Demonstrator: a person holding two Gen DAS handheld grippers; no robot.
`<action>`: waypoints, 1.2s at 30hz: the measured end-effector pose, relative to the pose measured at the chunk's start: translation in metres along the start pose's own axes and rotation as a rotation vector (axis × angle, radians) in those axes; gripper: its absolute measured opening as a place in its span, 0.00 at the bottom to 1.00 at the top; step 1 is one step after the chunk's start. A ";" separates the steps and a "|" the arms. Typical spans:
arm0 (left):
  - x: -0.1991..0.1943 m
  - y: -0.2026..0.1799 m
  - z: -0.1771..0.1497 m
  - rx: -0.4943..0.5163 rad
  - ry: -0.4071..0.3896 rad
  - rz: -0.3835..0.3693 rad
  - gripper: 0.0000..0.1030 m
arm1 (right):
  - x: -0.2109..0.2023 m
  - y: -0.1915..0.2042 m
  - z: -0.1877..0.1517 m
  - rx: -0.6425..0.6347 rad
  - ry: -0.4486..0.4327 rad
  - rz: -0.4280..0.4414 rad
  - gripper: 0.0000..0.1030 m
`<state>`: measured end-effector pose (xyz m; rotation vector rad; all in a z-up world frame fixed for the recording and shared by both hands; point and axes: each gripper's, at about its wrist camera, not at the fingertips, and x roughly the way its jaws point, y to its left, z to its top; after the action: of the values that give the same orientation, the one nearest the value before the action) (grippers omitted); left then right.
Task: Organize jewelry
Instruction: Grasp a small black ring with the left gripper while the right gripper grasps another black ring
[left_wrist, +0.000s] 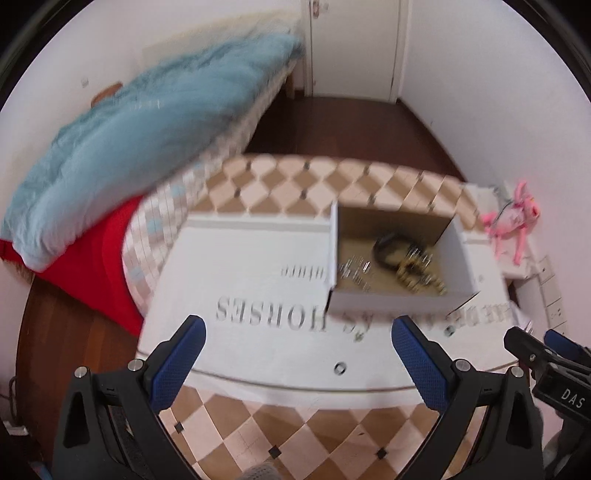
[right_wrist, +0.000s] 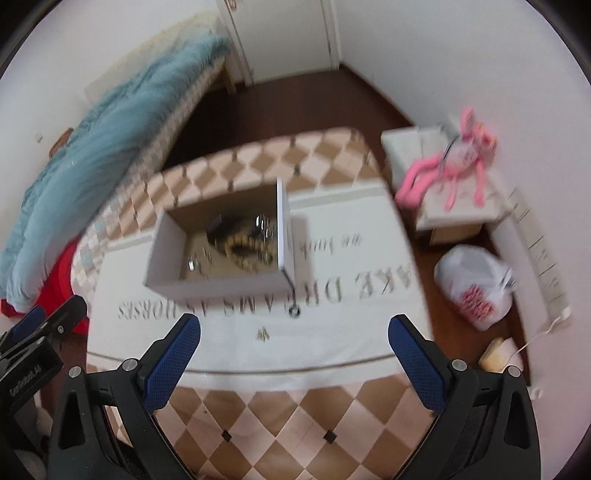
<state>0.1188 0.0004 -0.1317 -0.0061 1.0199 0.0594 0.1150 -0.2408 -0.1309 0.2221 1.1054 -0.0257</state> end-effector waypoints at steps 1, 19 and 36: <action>0.010 0.002 -0.005 -0.001 0.023 0.010 1.00 | 0.010 0.000 -0.004 0.002 0.016 0.010 0.88; 0.081 0.013 -0.051 0.028 0.223 0.041 1.00 | 0.123 0.047 -0.045 -0.182 0.119 -0.035 0.11; 0.095 -0.028 -0.051 0.096 0.219 -0.120 0.91 | 0.091 -0.002 -0.033 -0.001 0.081 0.066 0.00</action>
<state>0.1266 -0.0250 -0.2397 0.0146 1.2388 -0.1017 0.1271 -0.2280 -0.2258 0.2607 1.1785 0.0431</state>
